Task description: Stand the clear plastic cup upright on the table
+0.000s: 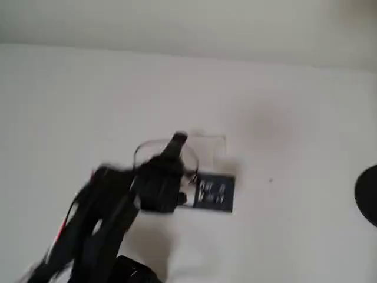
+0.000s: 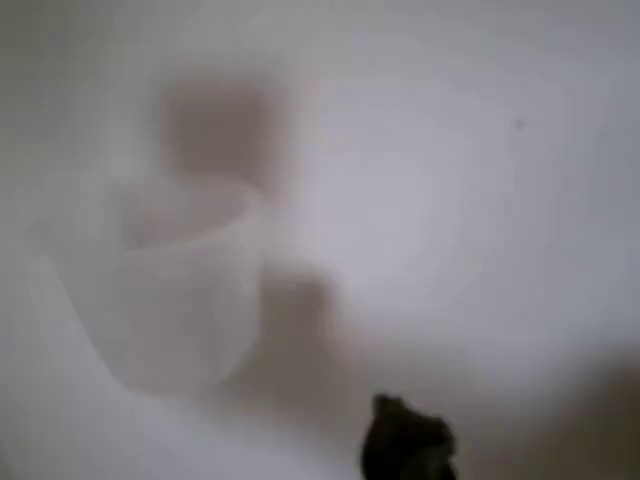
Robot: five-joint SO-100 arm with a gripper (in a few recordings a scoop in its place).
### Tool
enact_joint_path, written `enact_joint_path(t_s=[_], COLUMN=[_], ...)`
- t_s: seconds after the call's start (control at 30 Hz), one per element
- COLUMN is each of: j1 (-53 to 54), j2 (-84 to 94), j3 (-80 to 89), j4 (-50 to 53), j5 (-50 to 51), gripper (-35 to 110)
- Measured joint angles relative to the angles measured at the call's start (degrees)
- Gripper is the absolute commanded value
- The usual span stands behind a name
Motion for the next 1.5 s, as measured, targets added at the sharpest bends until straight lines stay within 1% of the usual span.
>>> enact_joint_path(t_s=[0.23,0.4,0.53,0.67,0.77,0.83,1.1,1.13,1.33,1.5], j1=[-1.14,-2.2,-2.29,-2.55,-2.2,-2.11,-2.02,-1.93,-3.87,-5.62], j2=[-21.88,-35.68,-44.12,-48.69,-48.96,-49.04,-46.67,-45.97,-34.45,-23.73], j3=[-18.28,-27.51,-32.78,-35.95,-37.97,-38.85,-38.94,-39.29,-45.18,-45.88], j4=[3.08,4.39,4.39,4.22,4.66,5.1,6.77,9.05,15.38,15.47], j5=[4.22,6.15,6.24,6.24,6.24,5.71,1.49,0.97,-6.24,-18.63], gripper=[59,58,44,20,10,8,7,7,7,7])
